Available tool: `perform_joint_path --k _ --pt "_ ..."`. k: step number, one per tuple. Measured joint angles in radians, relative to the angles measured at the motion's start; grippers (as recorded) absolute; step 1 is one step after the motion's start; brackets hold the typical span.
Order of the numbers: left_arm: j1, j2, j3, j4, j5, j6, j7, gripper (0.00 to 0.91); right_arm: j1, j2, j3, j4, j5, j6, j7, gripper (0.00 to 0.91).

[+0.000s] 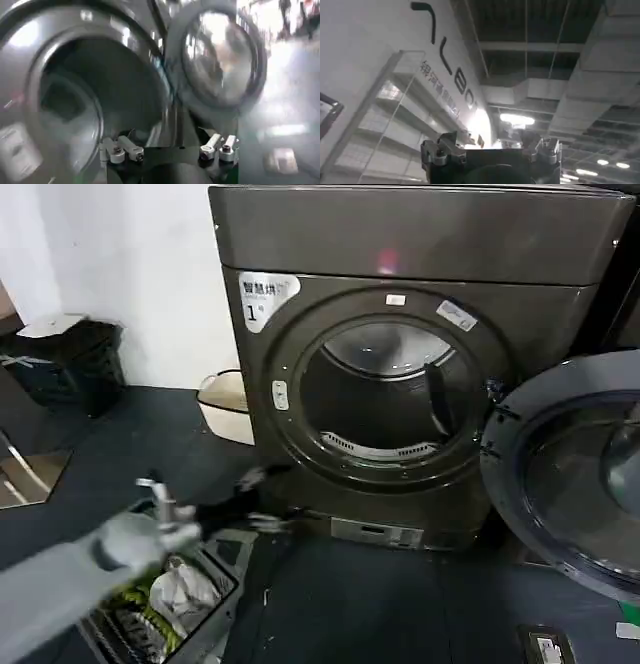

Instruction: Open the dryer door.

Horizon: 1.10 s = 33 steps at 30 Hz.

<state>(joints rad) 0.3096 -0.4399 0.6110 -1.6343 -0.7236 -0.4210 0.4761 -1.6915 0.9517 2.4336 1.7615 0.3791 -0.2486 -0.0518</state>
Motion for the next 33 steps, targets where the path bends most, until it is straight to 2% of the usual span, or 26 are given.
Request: perform_joint_path --k 2,6,9,14,20,26,33 --pt "-0.033 0.042 0.037 0.044 0.045 0.006 0.035 0.907 -0.002 -0.005 0.012 -0.013 -0.010 0.009 -0.001 0.907" --pt "-0.110 0.105 0.118 0.120 0.148 0.100 0.092 0.907 -0.011 -0.007 0.020 -0.022 -0.008 0.015 -0.022 0.907" --pt "-0.149 0.143 0.152 0.135 0.232 0.162 0.140 0.907 -0.022 -0.005 0.027 -0.036 -0.021 0.036 -0.043 0.907" --pt "-0.160 0.190 0.184 0.170 0.404 0.126 0.197 0.907 -0.027 0.001 0.028 -0.037 -0.022 0.039 -0.049 0.907" --pt "-0.125 0.227 0.164 0.188 0.543 0.101 0.215 0.907 -0.033 0.002 0.035 -0.029 -0.027 0.037 -0.053 0.907" --pt "-0.068 0.234 0.099 0.196 0.636 0.107 0.219 0.907 -0.028 0.018 0.029 -0.018 -0.030 0.037 -0.057 0.907" --pt "0.008 0.255 0.020 0.196 0.666 0.108 0.225 0.907 -0.033 0.028 0.034 -0.012 -0.032 0.037 -0.060 0.907"
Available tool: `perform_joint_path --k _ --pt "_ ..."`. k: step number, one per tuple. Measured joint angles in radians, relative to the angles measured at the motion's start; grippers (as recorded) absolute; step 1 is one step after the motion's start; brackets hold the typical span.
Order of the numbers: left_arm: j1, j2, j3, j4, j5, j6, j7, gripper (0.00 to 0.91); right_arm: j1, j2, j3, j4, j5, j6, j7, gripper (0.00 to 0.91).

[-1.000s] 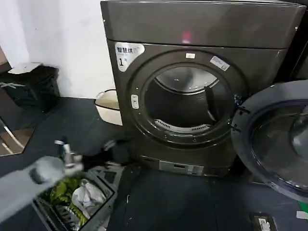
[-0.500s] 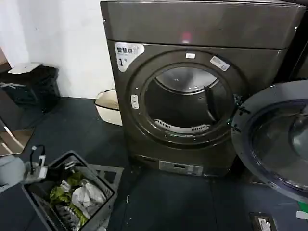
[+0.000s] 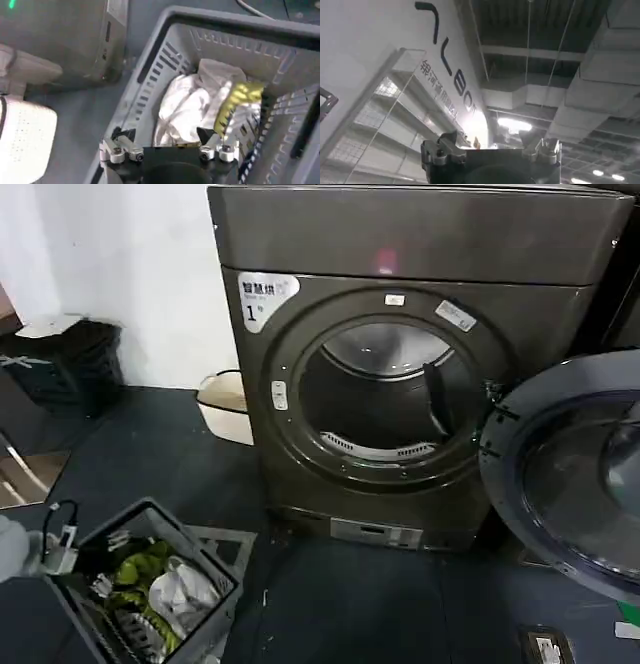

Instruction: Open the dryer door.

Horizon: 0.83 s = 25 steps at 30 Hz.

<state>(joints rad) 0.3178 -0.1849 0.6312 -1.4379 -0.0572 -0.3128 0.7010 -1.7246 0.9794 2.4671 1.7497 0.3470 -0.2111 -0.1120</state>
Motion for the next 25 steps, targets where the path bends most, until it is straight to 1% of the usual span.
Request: perform_joint_path --k 6,10,17,25 --pt "0.010 0.004 -0.029 -0.003 0.002 -0.013 0.033 0.907 -0.001 -0.006 -0.001 0.003 0.000 0.000 -0.005 0.907" --pt "0.019 0.002 -0.047 0.003 0.060 -0.012 0.047 0.907 -0.002 -0.009 0.010 0.007 0.001 -0.003 -0.005 0.907" --pt "0.053 0.018 -0.083 -0.003 0.078 -0.011 0.051 0.907 -0.006 0.009 0.010 0.031 -0.002 0.009 -0.015 0.907" --pt "0.083 0.033 -0.111 -0.007 0.094 -0.031 0.050 0.907 -0.005 0.036 0.004 0.046 0.001 0.017 -0.001 0.907"
